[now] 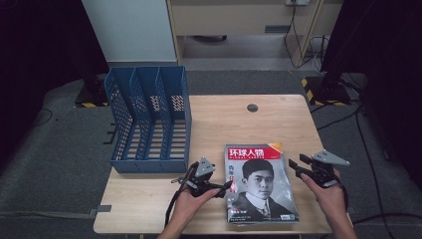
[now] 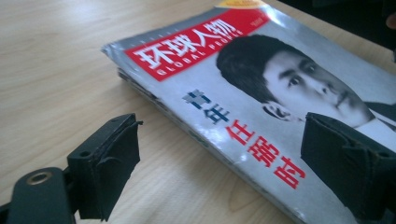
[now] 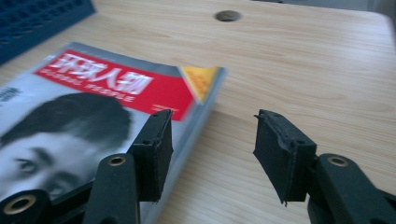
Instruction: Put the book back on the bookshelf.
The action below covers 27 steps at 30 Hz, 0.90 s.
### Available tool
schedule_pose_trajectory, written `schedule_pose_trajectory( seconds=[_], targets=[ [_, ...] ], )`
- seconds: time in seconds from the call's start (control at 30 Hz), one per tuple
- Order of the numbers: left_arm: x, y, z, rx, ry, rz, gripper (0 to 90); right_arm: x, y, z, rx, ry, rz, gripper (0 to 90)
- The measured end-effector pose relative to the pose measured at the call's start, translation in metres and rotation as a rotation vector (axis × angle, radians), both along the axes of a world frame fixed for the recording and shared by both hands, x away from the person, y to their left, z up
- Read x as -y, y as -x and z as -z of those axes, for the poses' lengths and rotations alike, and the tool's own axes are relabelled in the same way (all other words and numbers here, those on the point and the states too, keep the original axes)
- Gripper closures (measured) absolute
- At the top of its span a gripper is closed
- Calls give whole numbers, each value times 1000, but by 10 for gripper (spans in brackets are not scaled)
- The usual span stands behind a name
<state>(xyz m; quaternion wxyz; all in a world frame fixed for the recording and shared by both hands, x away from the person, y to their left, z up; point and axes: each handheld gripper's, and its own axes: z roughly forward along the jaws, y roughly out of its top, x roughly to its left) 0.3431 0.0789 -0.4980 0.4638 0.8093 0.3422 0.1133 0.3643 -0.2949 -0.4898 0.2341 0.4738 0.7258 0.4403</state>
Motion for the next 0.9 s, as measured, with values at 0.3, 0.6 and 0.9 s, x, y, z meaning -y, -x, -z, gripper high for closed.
schedule_pose_trajectory(
  seconds=[0.3, 0.6, 0.9],
  targets=[
    [13, -1, 14, -70, -3, 17, 86, -26, -5, 17, -113, 12, -111, 308],
    [17, -6, 23, -145, 10, 69, 96, -31, -5, 20, -119, 28, -153, 304],
    [13, -5, 12, -160, 55, 69, 123, -41, -2, 20, -108, 47, -202, 314]
  ],
)
